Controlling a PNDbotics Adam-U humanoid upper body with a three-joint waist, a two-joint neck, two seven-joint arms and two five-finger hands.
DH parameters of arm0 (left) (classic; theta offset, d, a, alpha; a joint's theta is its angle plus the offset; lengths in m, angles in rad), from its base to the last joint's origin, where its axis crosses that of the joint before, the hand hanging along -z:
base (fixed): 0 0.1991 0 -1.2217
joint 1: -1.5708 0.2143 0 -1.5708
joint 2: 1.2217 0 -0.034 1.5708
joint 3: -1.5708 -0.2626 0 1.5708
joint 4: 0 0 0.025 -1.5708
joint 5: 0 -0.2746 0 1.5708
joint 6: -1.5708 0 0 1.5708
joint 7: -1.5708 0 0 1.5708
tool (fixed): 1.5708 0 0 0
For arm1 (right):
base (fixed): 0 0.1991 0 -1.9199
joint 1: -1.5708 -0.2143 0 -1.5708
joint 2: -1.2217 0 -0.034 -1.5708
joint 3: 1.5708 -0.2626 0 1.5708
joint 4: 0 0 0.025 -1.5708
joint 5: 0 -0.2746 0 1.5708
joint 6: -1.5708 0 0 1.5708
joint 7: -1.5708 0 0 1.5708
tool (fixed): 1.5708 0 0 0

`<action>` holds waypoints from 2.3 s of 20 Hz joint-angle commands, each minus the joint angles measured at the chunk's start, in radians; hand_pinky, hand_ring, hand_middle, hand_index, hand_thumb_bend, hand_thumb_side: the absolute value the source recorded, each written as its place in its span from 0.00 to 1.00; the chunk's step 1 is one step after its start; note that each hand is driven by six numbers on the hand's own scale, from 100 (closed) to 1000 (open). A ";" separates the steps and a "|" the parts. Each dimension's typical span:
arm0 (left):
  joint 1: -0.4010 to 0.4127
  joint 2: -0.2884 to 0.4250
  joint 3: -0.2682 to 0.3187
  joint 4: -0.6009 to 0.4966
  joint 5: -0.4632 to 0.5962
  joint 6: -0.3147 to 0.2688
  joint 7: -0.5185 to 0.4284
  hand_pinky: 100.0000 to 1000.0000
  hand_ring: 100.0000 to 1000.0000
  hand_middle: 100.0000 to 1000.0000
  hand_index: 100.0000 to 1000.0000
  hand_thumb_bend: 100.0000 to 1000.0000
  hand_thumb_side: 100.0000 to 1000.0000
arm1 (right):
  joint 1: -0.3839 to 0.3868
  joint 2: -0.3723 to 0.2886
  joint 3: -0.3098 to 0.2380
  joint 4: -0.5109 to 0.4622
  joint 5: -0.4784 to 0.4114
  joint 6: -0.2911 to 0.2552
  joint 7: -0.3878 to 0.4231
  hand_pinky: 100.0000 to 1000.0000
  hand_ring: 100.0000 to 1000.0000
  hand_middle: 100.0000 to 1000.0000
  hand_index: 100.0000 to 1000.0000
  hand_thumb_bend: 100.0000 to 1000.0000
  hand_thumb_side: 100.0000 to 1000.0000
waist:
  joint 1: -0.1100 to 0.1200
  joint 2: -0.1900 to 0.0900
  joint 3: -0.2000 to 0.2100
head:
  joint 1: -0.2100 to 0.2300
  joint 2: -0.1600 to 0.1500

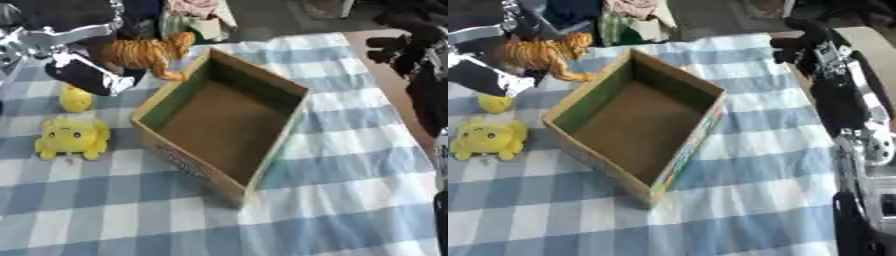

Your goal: Pick up objects on the table and place them in the box.

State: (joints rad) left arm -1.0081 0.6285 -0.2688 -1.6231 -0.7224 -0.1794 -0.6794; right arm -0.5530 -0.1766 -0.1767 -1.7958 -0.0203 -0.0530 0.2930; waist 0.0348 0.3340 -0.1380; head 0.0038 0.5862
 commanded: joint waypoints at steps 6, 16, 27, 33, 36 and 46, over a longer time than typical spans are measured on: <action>-0.067 -0.112 -0.013 0.083 -0.074 0.011 0.114 0.32 0.49 0.34 0.39 0.00 0.17 | -0.032 0.035 0.023 -0.050 -0.024 -0.003 0.011 0.80 0.79 0.43 0.83 0.00 0.77 | -0.007 -0.013 -0.018 | 0.060 -0.002; -0.069 -0.224 -0.053 0.175 -0.245 -0.032 0.214 0.32 0.49 0.34 0.39 0.00 0.17 | -0.034 0.077 0.046 -0.099 -0.061 -0.007 -0.033 0.77 0.74 0.40 0.80 0.00 0.73 | -0.007 -0.004 -0.034 | 0.119 -0.014; -0.048 -0.285 -0.084 0.247 -0.297 -0.027 0.253 0.31 0.49 0.35 0.42 0.00 0.16 | -0.031 0.080 0.048 -0.106 -0.066 0.005 -0.035 0.78 0.74 0.40 0.80 0.00 0.74 | -0.009 0.006 -0.037 | 0.115 -0.023; -0.033 -0.301 -0.106 0.265 -0.335 -0.023 0.239 0.37 0.53 0.42 0.56 0.00 0.17 | -0.029 0.081 0.048 -0.106 -0.067 0.009 -0.035 0.78 0.74 0.40 0.81 0.00 0.75 | -0.010 0.010 -0.034 | 0.091 -0.025; -0.030 -0.300 -0.113 0.265 -0.380 -0.019 0.203 0.46 0.63 0.54 0.71 0.00 0.18 | -0.027 0.081 0.046 -0.106 -0.066 0.011 -0.035 0.78 0.74 0.40 0.81 0.00 0.75 | -0.011 0.009 -0.033 | 0.089 -0.028; -0.025 -0.302 -0.108 0.269 -0.444 -0.024 0.002 0.64 0.84 0.79 0.93 0.28 0.81 | -0.019 0.090 0.046 -0.110 -0.065 0.016 -0.036 0.79 0.74 0.40 0.81 0.00 0.74 | -0.015 0.004 -0.035 | 0.098 -0.043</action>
State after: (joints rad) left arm -1.0167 0.3241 -0.3868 -1.3406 -1.1611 -0.2039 -0.6590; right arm -0.5627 -0.0827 -0.1288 -1.8820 -0.0801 -0.0386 0.2586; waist 0.0232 0.3637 -0.1720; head 0.0993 0.5565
